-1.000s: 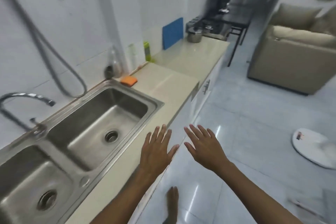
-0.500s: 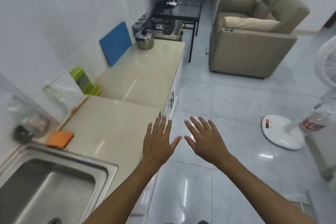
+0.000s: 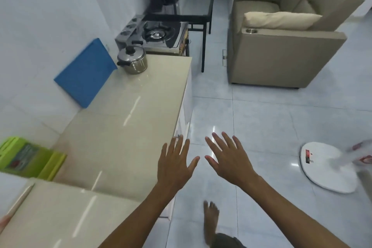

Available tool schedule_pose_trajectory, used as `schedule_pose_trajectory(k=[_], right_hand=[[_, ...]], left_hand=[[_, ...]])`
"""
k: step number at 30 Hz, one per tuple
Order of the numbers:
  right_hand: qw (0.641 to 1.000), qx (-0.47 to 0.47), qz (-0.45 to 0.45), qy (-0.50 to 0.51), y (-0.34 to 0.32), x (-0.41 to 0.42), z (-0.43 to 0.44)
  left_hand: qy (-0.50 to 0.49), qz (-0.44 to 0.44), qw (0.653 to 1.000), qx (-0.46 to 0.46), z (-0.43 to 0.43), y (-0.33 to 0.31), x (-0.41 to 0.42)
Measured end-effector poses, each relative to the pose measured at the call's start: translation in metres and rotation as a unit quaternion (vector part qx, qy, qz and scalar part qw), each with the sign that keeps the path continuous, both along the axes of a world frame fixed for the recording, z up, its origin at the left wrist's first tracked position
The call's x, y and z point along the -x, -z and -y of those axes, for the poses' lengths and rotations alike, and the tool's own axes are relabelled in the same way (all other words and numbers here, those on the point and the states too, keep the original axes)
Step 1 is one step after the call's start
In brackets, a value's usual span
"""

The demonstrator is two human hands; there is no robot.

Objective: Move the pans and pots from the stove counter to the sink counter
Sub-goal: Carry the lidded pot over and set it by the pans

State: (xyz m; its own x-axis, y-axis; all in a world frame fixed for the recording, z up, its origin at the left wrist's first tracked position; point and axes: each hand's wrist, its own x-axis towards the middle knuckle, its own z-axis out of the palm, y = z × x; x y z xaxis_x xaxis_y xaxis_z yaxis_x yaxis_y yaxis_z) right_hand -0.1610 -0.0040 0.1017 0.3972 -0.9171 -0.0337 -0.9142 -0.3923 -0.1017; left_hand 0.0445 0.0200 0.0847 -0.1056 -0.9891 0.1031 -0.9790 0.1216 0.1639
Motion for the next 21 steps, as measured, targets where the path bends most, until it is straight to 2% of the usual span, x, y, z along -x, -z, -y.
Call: schedule_pose_trajectory(k=[6,10,13,21], right_hand=[[0.999,-0.006,-0.007,-0.054,-0.006,0.003,0.162],[0.994,0.002,-0.035,-0.108,0.003,-0.017,0.27],[0.99,0.011,-0.038,-0.135,0.004,-0.044,0.352],[0.979,0.014,-0.041,-0.2,-0.013,-0.149,0.56]], left_hand=[[-0.055,-0.013,0.998,-0.016,0.142,-0.005,-0.001],[-0.106,-0.019,0.994,0.008,0.232,-0.001,-0.018],[-0.138,-0.021,0.989,0.039,0.302,0.006,-0.039],[-0.293,-0.041,0.955,0.008,0.475,0.008,-0.122]])
